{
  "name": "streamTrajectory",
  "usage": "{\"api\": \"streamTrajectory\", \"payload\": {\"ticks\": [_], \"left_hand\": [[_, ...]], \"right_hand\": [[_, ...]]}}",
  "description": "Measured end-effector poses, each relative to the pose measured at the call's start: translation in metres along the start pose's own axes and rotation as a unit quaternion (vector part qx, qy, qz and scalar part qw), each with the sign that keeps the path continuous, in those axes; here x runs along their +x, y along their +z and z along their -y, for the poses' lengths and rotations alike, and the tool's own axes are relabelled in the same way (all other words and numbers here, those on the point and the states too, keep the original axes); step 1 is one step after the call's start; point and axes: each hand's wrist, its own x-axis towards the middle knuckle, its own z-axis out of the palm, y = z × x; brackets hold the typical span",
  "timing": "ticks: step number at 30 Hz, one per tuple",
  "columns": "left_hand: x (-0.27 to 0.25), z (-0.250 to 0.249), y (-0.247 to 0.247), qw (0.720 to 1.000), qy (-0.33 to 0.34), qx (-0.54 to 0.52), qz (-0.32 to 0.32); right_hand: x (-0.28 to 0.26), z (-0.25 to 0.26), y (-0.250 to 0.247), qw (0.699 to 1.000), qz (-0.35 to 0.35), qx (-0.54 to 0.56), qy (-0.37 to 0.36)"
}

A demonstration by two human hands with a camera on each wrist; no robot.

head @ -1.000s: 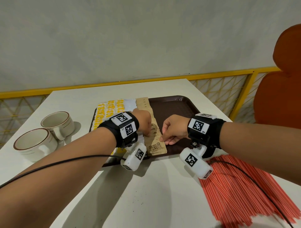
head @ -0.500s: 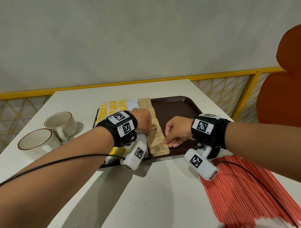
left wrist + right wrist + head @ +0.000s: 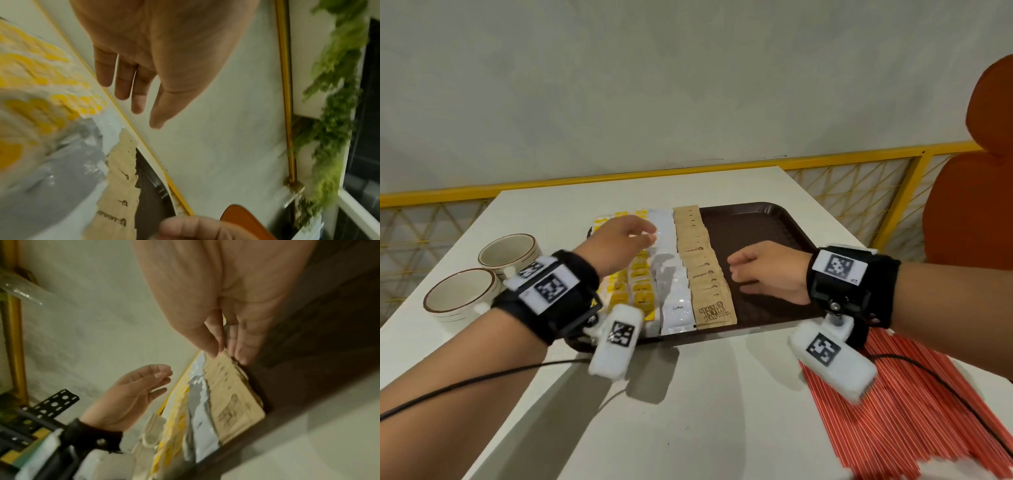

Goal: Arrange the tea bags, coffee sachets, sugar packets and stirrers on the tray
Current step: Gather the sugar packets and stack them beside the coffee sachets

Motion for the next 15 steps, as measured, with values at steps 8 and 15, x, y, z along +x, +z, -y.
{"api": "streamTrajectory", "payload": {"ticks": [8,15], "left_hand": [[-0.057,0.027,-0.009,0.981,-0.133,-0.139,-0.027],[-0.069,0.031,-0.012,0.971,-0.182,-0.157,0.000]], "right_hand": [[-0.008,-0.016,0.028,0.996,0.074,0.043,0.010],[-0.005,-0.017,0.028,0.995,0.088,0.038,0.023]]}}
